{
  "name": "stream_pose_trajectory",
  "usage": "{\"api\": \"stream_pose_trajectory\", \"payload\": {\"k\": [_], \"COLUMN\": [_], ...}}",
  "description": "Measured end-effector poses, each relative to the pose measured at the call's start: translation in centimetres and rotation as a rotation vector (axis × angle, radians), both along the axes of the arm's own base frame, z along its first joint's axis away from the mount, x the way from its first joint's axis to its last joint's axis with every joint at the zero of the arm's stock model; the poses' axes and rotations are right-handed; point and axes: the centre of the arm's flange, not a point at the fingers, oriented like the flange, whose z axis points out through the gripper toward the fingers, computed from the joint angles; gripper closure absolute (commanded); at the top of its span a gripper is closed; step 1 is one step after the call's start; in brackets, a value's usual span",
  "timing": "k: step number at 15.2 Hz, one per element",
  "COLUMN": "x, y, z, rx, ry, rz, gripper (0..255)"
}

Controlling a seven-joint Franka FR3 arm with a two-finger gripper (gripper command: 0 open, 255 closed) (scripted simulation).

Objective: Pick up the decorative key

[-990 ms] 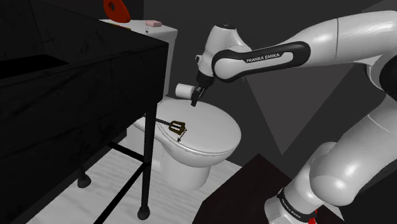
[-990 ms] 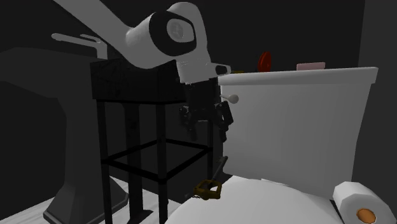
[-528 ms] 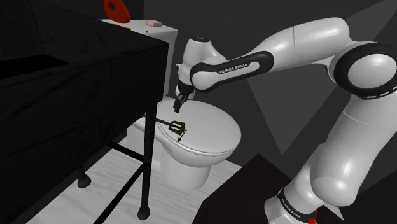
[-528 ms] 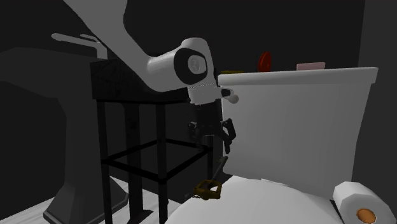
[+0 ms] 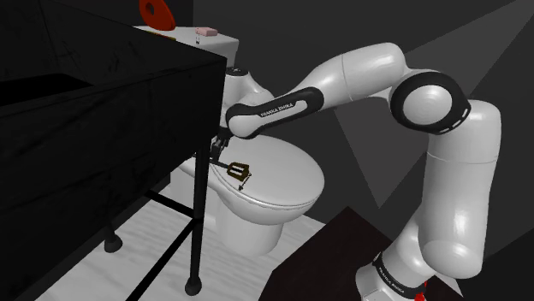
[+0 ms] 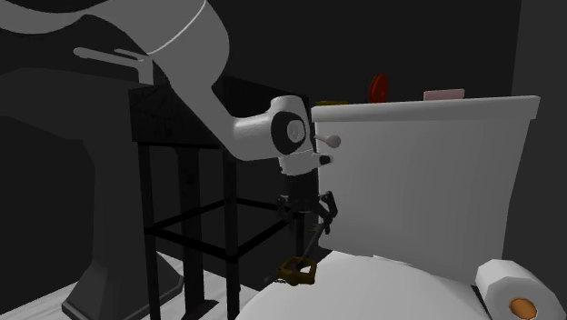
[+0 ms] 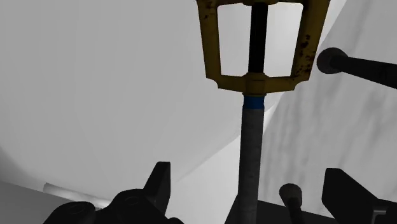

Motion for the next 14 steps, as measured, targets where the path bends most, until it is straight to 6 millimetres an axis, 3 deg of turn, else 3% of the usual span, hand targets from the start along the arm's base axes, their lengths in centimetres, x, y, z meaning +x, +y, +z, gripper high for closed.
{"api": "stream_pose_trajectory", "payload": {"k": [8,9,14], "x": [0.6,0.6,0.6], "y": [0.9,0.9,0.8], "z": [-4.6,-4.7,-4.9], "rx": [-0.003,-0.003,-0.003], "ry": [0.002,0.002,0.001], "rz": [0.011,0.011,0.011], "gripper": [0,255,255]}}
